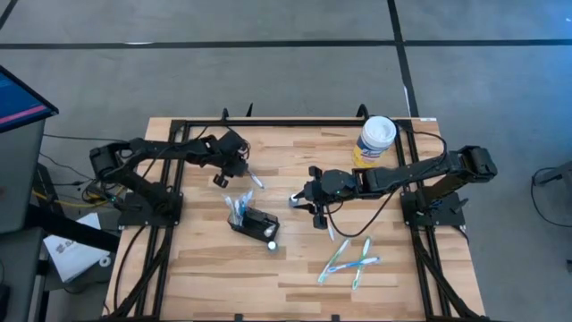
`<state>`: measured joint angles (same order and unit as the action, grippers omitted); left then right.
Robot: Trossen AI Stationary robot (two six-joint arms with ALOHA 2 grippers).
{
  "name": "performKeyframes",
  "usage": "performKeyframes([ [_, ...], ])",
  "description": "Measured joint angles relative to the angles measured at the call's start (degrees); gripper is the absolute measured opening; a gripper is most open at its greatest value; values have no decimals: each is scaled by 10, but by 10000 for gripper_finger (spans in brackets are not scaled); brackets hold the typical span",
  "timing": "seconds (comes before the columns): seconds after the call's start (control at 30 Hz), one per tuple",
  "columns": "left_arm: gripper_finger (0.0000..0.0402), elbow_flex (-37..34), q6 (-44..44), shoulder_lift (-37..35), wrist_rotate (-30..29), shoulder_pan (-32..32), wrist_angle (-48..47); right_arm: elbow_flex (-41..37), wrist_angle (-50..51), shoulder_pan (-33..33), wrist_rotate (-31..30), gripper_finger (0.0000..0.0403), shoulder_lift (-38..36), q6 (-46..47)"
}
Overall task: Pick & Place toothbrushing station
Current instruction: Put the purple toothbrush into the right compartment of the wire organizer
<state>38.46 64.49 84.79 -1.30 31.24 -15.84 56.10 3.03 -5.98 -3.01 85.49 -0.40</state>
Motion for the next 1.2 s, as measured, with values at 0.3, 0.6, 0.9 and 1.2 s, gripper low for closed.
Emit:
performKeyframes([
  [0.3,106,2,32,47,-23,4,14,0,0,0,0,122,0,0],
  [0.6,106,0,56,31,-38,12,39,0,0,0,0,122,0,-2],
  [0.9,106,1,69,53,-17,26,45,0,0,0,0,122,0,-2],
  [1.2,102,1,72,72,-11,41,62,0,0,0,0,122,0,-2],
])
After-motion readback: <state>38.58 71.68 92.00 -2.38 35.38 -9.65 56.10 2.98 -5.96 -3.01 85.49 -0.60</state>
